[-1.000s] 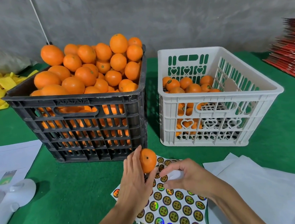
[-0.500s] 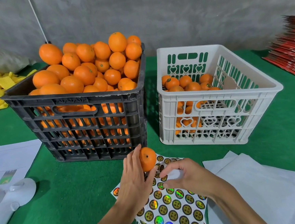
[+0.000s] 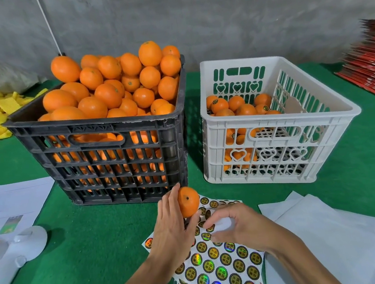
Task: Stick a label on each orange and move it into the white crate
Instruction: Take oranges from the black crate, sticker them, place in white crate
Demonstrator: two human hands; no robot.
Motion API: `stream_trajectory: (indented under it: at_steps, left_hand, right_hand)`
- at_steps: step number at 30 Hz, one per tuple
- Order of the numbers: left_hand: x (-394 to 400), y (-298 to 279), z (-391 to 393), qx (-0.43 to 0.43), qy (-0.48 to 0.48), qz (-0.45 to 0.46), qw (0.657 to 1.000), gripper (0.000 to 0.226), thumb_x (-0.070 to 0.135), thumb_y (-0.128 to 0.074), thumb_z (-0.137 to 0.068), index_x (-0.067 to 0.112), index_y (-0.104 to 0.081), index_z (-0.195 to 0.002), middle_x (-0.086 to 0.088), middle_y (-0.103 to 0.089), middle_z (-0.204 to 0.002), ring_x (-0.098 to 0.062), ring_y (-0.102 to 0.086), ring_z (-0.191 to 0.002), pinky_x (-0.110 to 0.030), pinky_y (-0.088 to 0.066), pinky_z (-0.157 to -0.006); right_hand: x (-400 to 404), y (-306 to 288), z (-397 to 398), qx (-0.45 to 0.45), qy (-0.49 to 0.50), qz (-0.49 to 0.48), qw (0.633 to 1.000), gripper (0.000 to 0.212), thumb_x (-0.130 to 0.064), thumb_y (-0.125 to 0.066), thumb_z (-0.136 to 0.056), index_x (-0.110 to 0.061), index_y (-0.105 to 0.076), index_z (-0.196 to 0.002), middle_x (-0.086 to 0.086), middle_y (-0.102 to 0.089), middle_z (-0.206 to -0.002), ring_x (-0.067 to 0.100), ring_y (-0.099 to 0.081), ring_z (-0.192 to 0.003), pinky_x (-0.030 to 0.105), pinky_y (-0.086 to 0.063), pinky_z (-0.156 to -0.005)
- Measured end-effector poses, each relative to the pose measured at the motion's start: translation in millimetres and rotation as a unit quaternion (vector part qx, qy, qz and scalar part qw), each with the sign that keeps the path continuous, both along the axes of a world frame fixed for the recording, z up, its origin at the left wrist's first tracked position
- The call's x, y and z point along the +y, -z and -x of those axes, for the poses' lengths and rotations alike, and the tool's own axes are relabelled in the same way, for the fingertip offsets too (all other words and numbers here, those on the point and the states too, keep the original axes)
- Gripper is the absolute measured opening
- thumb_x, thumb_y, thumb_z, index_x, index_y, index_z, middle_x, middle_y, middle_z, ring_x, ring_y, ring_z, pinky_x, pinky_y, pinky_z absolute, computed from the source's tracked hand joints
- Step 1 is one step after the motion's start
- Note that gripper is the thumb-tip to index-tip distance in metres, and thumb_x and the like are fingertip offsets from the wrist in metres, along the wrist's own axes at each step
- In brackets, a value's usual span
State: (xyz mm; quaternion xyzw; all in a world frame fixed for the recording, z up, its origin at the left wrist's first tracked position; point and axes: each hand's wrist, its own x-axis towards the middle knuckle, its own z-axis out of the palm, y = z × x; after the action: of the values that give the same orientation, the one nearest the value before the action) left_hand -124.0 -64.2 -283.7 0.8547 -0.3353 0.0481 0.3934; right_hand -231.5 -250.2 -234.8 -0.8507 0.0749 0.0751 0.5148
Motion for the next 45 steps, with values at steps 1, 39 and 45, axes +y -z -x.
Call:
stream_trajectory:
  at_steps: [1,39,45]
  left_hand:
    - [0,0,0,-0.001,-0.001,0.001,1.000,0.080,0.055,-0.057,-0.098,0.034,-0.011,-0.160,0.012,-0.034,-0.141,-0.007,-0.041,-0.125,-0.029,-0.045,-0.108]
    - [-22,-26,1,-0.030,0.010,0.011,0.999,0.083,0.031,-0.082,-0.089,0.036,-0.027,-0.151,0.008,-0.049,-0.139,-0.008,-0.046,-0.119,-0.019,-0.043,-0.099]
    - [-26,-26,1,-0.052,0.018,-0.002,0.999,0.089,0.030,-0.085,-0.086,0.044,-0.028,-0.153,0.018,-0.039,-0.140,-0.005,-0.039,-0.118,-0.001,-0.032,-0.081]
  right_hand:
    - [-1,1,0,-0.003,0.002,0.003,1.000,0.024,-0.035,-0.084,-0.084,-0.045,-0.077,-0.105,-0.019,-0.069,-0.112,0.002,-0.065,-0.110,0.029,-0.051,-0.101]
    - [26,-29,-4,-0.170,0.163,-0.202,0.951,0.045,-0.045,-0.089,-0.076,-0.034,-0.075,-0.117,0.003,-0.076,-0.097,0.018,-0.069,-0.085,0.036,-0.058,-0.092]
    - [27,-22,-10,-0.205,0.217,-0.170,0.939,0.031,-0.032,-0.078,-0.090,-0.040,-0.069,-0.118,0.004,-0.073,-0.085,0.016,-0.069,-0.073,0.035,-0.057,-0.084]
